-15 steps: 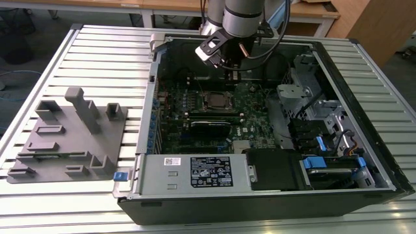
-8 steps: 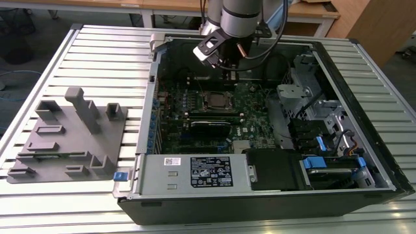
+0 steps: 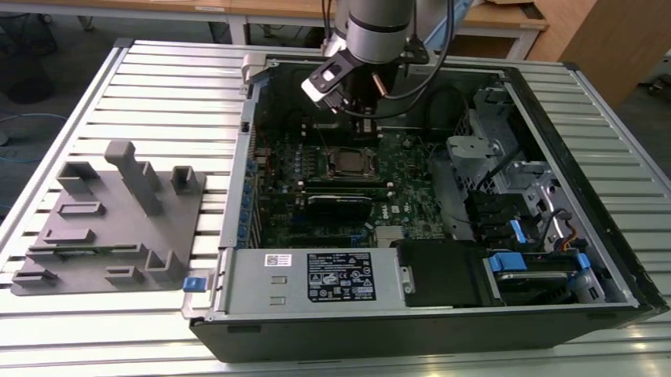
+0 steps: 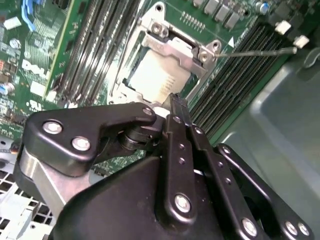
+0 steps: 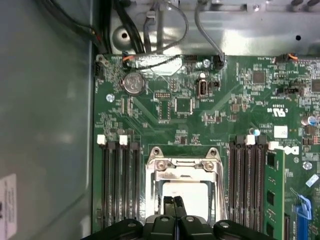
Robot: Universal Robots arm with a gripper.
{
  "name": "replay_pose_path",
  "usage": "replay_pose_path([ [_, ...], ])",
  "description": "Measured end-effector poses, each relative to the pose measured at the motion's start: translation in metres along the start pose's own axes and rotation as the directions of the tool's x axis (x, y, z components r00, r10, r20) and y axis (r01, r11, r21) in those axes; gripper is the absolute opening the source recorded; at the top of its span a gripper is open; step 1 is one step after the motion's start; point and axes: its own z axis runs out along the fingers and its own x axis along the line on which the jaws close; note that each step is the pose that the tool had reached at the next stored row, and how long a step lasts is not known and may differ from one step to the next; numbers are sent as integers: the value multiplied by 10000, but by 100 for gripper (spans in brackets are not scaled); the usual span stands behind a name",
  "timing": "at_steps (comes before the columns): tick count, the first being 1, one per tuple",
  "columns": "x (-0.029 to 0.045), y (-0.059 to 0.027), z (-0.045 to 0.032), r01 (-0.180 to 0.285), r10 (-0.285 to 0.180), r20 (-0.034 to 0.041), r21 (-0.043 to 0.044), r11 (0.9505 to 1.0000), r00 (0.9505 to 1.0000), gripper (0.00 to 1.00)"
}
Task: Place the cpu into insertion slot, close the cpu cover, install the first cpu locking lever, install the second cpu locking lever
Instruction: 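Close the cpu cover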
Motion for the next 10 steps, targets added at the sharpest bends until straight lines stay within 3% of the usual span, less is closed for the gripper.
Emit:
replay_pose_path([
  [3,-11,-6,7,80,-80,-1,-1,10000,10000,11],
  [10,-12,-6,22,1177,-1177,-5,3,9930,9930,11],
])
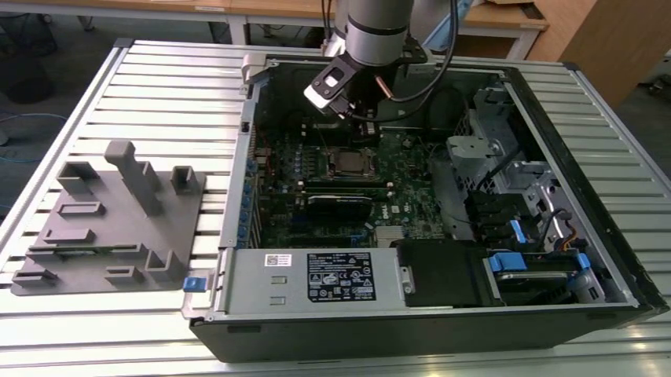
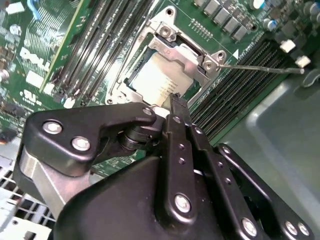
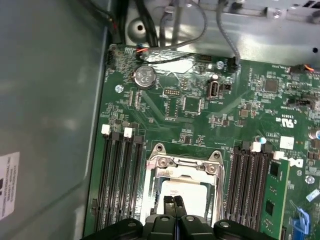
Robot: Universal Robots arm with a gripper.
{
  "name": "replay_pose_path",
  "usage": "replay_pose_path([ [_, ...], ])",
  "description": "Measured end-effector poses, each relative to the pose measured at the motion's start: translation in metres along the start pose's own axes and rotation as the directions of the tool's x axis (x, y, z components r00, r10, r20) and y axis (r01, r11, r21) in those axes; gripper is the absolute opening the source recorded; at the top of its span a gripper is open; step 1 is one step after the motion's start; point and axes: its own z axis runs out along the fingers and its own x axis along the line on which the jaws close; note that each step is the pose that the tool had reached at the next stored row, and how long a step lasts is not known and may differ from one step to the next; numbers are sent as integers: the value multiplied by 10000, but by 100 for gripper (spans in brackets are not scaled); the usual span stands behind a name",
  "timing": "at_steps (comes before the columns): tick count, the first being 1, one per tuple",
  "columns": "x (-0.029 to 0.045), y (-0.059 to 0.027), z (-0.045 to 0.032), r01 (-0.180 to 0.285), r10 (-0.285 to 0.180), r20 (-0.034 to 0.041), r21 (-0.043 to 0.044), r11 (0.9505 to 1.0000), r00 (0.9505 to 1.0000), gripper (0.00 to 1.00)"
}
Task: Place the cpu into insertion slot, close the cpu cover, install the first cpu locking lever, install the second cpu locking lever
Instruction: 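Close the cpu cover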
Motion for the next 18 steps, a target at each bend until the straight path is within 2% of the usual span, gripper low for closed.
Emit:
replay_pose_path([
  [4,0,0,1,24,-24,0,0,10000,10000,11],
  [7,0,0,1,465,-465,-3,1,9989,9989,11],
  [12,0,0,1,537,-537,-4,1,9986,9986,11],
  [15,0,0,2,1022,-1022,-7,2,9948,9948,11],
  [18,0,0,2,1113,-1113,-7,3,9938,9938,11],
])
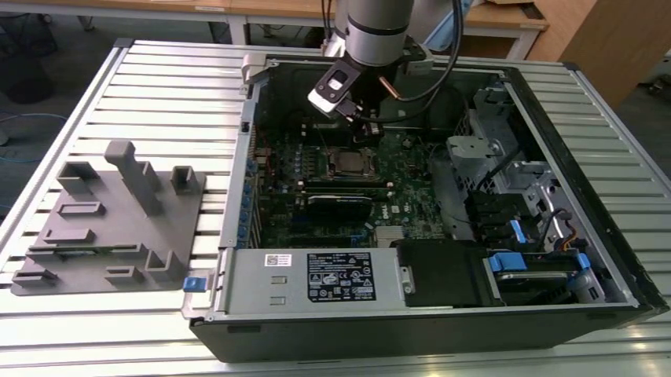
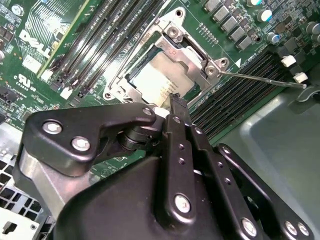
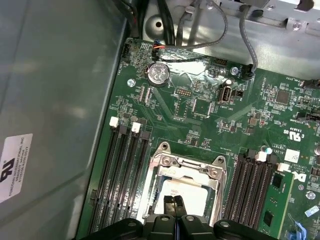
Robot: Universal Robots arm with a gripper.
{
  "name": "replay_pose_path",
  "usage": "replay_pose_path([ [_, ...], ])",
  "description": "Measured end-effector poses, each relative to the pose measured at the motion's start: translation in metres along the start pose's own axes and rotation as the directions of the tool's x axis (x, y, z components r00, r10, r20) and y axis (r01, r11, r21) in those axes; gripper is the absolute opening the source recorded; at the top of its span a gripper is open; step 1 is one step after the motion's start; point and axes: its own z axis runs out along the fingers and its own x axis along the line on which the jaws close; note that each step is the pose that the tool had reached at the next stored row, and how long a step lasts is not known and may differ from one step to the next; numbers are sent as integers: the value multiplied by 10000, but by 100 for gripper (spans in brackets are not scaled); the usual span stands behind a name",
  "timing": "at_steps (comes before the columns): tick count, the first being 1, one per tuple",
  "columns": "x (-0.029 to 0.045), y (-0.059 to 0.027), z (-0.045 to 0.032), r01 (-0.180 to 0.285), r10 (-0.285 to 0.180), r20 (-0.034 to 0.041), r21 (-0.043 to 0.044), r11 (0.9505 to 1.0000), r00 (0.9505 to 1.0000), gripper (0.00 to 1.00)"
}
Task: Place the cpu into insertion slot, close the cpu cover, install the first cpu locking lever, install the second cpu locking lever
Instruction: 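Close the cpu cover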
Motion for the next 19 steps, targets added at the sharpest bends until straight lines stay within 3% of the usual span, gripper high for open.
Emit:
replay_pose_path([
  [4,0,0,0,139,-139,-1,0,9999,9999,11],
  [8,0,0,0,771,-771,-5,1,9970,9970,11],
  [12,0,0,0,1496,-1496,-9,3,9887,9887,11],
  [17,0,0,1,2315,-2315,-14,4,9728,9728,11],
  [19,0,0,1,2350,-2350,-15,4,9720,9720,11],
])
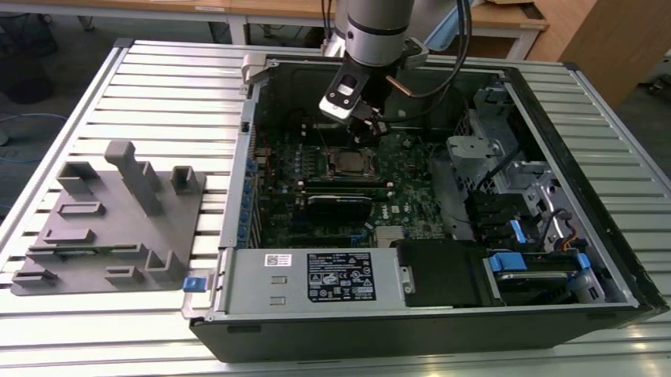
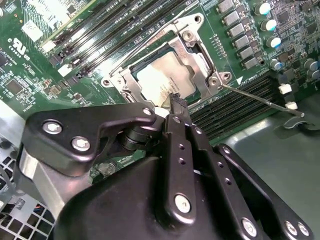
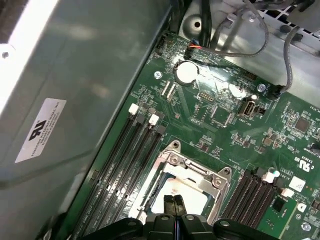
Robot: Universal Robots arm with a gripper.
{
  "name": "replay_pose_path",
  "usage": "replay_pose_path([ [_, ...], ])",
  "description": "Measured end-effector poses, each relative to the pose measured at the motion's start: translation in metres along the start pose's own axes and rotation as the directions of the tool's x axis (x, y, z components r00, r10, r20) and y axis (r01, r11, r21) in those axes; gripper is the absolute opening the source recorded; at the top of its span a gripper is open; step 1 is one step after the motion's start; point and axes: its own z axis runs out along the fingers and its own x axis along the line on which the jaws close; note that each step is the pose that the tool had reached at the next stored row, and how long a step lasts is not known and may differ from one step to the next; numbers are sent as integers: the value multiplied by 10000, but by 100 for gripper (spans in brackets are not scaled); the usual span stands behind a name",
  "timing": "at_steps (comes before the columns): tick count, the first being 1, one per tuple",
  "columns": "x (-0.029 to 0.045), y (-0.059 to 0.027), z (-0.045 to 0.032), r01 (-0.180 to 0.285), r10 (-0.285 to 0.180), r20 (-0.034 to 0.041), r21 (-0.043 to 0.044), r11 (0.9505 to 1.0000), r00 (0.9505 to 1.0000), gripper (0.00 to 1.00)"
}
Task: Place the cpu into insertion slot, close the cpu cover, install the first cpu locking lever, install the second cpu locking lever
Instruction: 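Close the cpu cover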
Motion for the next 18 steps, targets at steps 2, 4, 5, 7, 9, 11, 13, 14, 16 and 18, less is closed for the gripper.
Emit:
replay_pose_path([
  [2,0,0,0,0,0,0,0,10000,10000,11],
  [4,0,-1,0,270,-270,-1,2,9996,9996,11],
  [5,0,-1,1,442,-442,-2,2,9990,9990,11],
  [7,0,-1,2,818,-818,-4,3,9966,9966,11],
  [9,0,-1,3,1177,-1177,-7,3,9931,9930,11],
  [11,0,-1,4,1510,-1510,-9,4,9885,9885,11],
  [13,0,-1,5,1810,-1810,-11,5,9835,9835,11],
  [14,0,-1,6,1976,-1976,-12,4,9803,9803,11],
  [16,0,-1,8,2315,-2315,-14,4,9728,9728,11],
  [18,0,-1,9,2640,-2640,-16,5,9645,9645,11],
])
